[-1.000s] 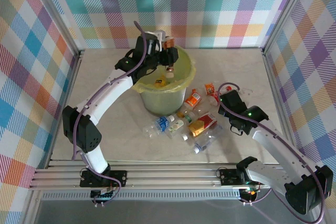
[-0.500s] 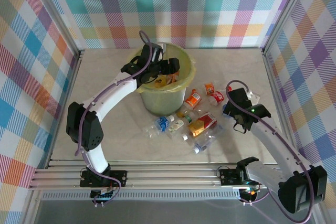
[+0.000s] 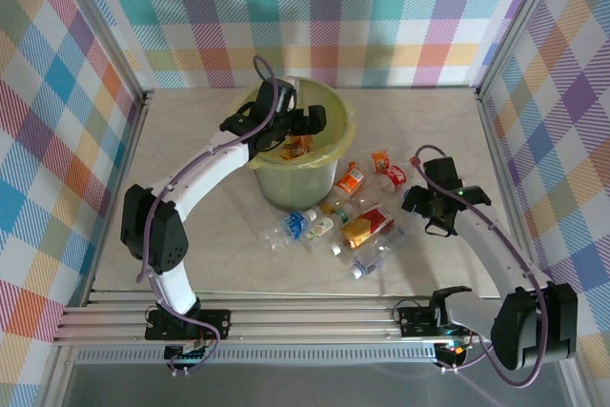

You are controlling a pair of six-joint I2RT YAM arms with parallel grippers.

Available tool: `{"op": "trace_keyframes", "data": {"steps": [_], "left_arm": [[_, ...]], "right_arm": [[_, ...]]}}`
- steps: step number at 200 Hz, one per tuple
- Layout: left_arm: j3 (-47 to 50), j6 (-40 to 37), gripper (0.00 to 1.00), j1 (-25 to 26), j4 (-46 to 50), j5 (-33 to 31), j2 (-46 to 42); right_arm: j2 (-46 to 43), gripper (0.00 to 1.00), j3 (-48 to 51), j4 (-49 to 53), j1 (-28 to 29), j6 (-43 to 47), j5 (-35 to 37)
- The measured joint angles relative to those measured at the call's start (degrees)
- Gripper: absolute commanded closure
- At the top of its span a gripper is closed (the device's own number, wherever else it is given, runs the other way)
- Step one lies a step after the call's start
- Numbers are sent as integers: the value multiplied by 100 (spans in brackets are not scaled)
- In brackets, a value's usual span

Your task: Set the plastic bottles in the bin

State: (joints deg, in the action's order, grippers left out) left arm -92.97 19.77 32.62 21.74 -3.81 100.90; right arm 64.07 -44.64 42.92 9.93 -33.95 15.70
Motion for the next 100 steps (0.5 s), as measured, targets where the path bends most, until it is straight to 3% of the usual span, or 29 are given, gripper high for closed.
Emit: {"op": "trace_keyframes", "data": {"steps": [100], "left_arm": [[1515,39,0,0,-415,-238,-2465]], "right_arm": [[802,9,-2,-391,-326,472,-658]]}}
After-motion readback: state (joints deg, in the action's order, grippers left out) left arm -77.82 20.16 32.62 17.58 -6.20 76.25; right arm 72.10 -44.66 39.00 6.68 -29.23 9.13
